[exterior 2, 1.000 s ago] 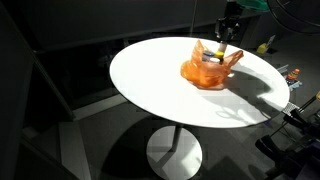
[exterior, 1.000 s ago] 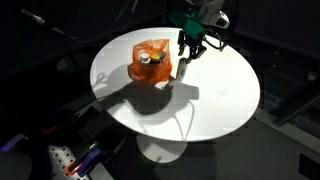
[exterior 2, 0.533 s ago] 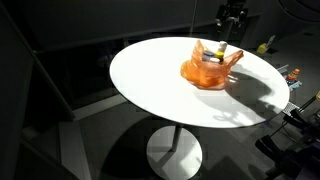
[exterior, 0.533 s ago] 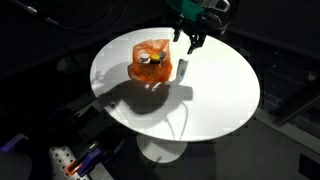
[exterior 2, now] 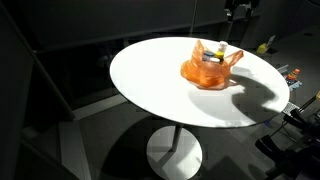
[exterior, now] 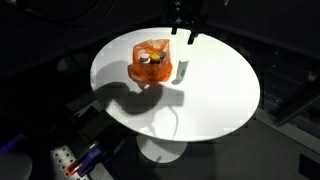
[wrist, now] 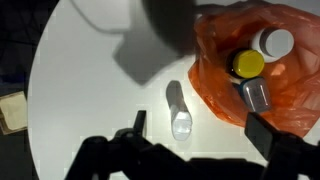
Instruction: Pick up the long white container from the orange plastic and put it on the table
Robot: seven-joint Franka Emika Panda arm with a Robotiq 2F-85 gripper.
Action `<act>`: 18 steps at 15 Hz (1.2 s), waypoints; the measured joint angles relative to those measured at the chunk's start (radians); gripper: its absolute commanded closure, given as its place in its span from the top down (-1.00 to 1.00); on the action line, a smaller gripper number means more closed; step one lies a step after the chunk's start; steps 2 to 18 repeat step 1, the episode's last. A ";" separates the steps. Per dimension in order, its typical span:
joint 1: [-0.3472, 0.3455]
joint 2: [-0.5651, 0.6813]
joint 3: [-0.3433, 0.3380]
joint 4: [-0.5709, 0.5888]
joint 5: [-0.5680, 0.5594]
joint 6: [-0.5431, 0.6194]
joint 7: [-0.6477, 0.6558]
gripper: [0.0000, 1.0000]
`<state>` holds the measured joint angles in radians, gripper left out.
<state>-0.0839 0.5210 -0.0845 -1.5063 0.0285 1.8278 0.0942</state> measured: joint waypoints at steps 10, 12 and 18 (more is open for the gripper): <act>0.001 -0.008 0.000 -0.007 0.000 -0.006 0.000 1.00; 0.001 -0.008 0.000 -0.007 0.000 -0.006 0.000 1.00; 0.001 -0.008 0.000 -0.007 0.000 -0.006 0.000 1.00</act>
